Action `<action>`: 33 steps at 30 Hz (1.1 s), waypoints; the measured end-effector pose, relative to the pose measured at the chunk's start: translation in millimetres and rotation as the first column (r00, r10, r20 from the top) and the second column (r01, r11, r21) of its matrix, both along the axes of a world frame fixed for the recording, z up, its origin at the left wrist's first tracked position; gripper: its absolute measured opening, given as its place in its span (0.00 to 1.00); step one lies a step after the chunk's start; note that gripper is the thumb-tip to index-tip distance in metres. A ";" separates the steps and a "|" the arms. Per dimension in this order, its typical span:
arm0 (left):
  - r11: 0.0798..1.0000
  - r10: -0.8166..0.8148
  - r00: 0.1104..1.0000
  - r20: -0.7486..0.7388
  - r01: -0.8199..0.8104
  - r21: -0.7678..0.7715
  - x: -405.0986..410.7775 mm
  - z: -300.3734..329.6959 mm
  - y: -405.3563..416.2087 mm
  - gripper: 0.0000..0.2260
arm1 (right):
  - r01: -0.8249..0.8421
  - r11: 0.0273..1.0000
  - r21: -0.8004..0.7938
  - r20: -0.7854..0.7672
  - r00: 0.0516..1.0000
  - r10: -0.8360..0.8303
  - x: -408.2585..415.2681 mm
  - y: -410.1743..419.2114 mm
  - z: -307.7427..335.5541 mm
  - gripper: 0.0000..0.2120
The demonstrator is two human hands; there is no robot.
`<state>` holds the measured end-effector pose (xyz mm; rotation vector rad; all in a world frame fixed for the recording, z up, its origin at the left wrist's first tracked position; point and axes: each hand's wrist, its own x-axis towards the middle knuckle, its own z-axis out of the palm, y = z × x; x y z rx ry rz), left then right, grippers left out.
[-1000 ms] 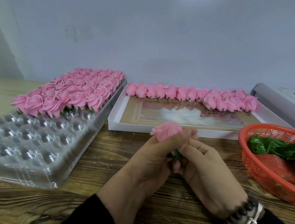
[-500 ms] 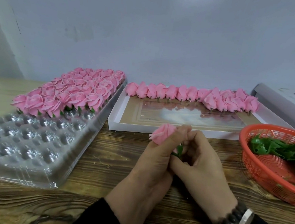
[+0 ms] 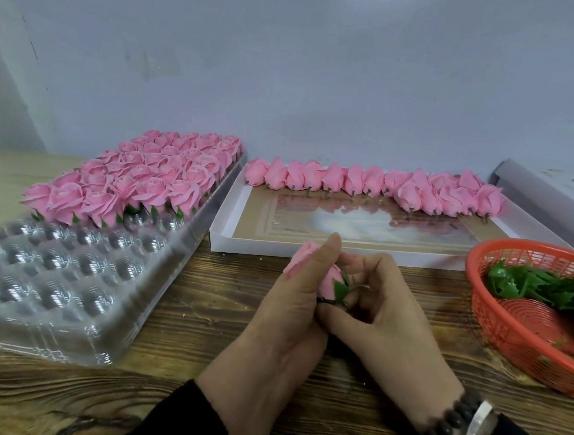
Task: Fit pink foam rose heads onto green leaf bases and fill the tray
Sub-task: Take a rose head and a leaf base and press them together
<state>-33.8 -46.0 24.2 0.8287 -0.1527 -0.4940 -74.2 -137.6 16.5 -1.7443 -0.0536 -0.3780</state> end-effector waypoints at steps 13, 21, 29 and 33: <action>1.000 0.002 1.000 -0.007 -0.002 0.019 4.3 -4.3 0.7 0.10 | -0.043 0.995 0.092 -0.063 0.997 0.049 -0.7 -1.8 0.3 0.22; 0.994 -0.030 0.999 0.011 0.029 0.104 3.6 -2.0 1.5 0.16 | -0.098 0.983 0.154 -0.098 0.989 0.114 -2.1 -4.0 5.8 0.11; 0.991 -0.003 0.998 0.059 -0.005 0.134 4.5 -6.2 2.6 0.09 | -0.163 0.965 0.206 -0.089 0.979 0.185 -1.4 -6.3 4.6 0.15; 0.956 0.101 0.978 0.181 -0.146 0.254 4.8 -2.8 7.2 0.16 | -0.110 0.988 0.111 -0.050 0.992 0.116 -2.0 -6.0 6.0 0.11</action>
